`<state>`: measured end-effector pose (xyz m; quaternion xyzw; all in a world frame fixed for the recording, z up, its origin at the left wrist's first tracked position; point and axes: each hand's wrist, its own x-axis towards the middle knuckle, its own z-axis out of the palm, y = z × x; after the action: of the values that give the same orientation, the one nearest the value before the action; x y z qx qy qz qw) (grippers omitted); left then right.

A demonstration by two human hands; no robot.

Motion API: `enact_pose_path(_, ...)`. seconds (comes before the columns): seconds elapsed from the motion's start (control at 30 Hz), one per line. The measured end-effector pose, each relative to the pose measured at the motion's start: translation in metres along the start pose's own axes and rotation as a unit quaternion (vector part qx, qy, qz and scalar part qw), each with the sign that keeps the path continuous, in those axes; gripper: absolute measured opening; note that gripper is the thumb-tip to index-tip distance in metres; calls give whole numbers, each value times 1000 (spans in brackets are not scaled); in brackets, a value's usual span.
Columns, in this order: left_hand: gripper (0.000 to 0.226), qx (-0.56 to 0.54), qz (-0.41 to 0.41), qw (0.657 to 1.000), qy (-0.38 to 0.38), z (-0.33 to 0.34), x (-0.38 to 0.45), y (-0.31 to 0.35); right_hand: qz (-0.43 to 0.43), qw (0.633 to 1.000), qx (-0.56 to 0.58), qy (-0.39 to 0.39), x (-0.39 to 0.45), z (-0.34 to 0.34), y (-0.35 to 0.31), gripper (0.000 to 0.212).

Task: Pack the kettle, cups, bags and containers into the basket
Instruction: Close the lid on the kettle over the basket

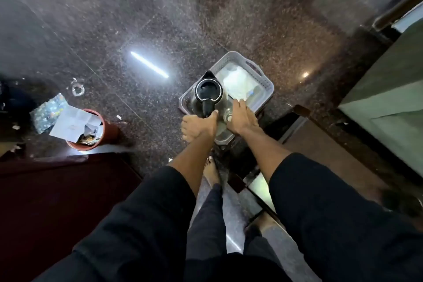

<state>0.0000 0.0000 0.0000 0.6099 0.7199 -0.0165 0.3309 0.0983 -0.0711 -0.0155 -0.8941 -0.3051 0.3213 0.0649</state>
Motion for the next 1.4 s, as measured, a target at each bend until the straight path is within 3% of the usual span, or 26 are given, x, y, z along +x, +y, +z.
enact_pose_path(0.1,68,20,11,994,-106,11,11,-4,30,999,2,-27,11,12,-1,80)
enact_pose_path(0.3,54,-77,46,985,-144,27,38,-16,34,998,-41,-39,26,29,9,88)
enact_pose_path(0.4,59,-91,82,986,-117,26,42,-18,39,998,-30,-48,31,36,9,94)
enact_pose_path(0.5,57,-115,115,985,-58,16,44,-1,38,998,-31,-31,36,39,7,90)
enact_pose_path(0.6,62,-114,146,981,-47,4,51,23,27,999,-22,-12,39,43,9,87)
enact_pose_path(0.83,80,-64,303,947,-89,-51,87,29,-23,1000,1,-4,49,43,18,89)
enact_pose_path(1.03,85,30,406,911,-66,-98,89,23,-44,999,13,2,67,40,8,80)
enact_pose_path(1.17,85,124,445,885,-57,-110,82,16,-45,999,9,30,74,41,2,77)
enact_pose_path(1.3,83,155,434,887,-38,-119,76,17,-53,997,43,35,78,44,2,77)
enact_pose_path(1.4,83,195,450,870,-51,-120,73,18,-14,996,90,26,77,45,4,78)
